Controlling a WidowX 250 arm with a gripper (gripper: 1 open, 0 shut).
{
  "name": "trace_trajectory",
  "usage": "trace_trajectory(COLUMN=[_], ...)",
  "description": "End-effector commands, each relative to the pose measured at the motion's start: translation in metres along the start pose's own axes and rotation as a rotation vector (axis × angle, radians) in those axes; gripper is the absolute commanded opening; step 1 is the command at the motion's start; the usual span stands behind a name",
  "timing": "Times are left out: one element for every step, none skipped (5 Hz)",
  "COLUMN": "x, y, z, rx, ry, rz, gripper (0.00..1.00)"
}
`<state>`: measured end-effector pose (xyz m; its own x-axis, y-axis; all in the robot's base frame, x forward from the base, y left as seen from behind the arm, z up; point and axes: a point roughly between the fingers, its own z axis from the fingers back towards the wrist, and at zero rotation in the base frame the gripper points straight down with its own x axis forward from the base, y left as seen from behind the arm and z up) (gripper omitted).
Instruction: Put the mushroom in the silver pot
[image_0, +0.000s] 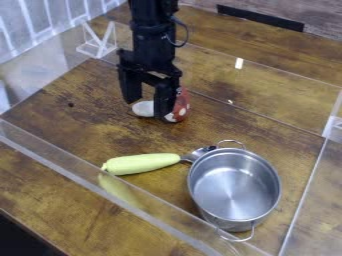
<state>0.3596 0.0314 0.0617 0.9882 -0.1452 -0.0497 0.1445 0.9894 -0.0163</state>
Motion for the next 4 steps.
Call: trace_trajectory(x=[0.006,0.007,0.018,0.026], y=[0.016,0.022,0.015,0.009], z=[0.012,0.005,-0.009,-0.012], rx=[0.015,0.013,0.012,0.011], ry=[-0.057,-0.051,-0.045,-0.039], rz=[0.009,0.000,-0.021,-0.040], gripper=[1.00,1.00,1.00,1.00])
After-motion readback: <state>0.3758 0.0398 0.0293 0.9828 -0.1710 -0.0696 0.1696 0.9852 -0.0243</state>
